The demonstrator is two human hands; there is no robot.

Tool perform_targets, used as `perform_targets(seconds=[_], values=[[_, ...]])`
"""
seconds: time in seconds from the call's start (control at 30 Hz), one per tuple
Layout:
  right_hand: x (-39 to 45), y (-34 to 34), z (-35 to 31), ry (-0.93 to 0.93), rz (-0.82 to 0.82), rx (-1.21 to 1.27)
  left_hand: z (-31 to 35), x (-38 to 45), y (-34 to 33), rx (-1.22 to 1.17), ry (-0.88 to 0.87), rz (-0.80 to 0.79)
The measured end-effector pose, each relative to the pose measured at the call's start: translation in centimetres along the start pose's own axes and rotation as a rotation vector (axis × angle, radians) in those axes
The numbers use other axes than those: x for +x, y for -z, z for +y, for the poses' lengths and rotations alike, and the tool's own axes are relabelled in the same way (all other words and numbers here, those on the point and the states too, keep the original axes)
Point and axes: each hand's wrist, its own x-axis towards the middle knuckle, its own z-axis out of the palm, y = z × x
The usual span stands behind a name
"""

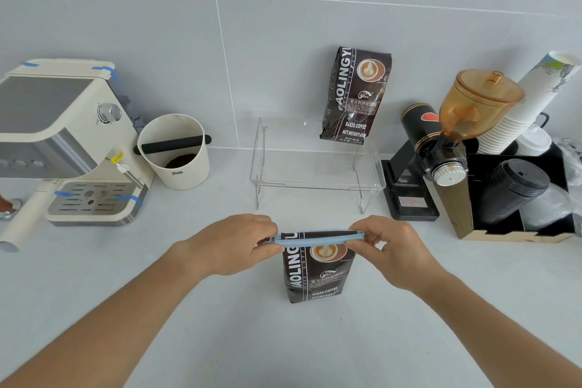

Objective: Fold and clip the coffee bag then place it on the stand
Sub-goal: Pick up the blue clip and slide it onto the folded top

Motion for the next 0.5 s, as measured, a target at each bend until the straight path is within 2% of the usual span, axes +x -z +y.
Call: perform_targets(seconds=[0.37,0.5], values=[[-0.4,-0.8,0.5,0.029,0.089,-0.07,-0.4,0.3,-1.3,-0.055,0.018,0.09],[-0.3,-0.6,0.5,0.009,0.048,0.0,-0.6,0.3,-1.4,-0.076,0.032,0.108]])
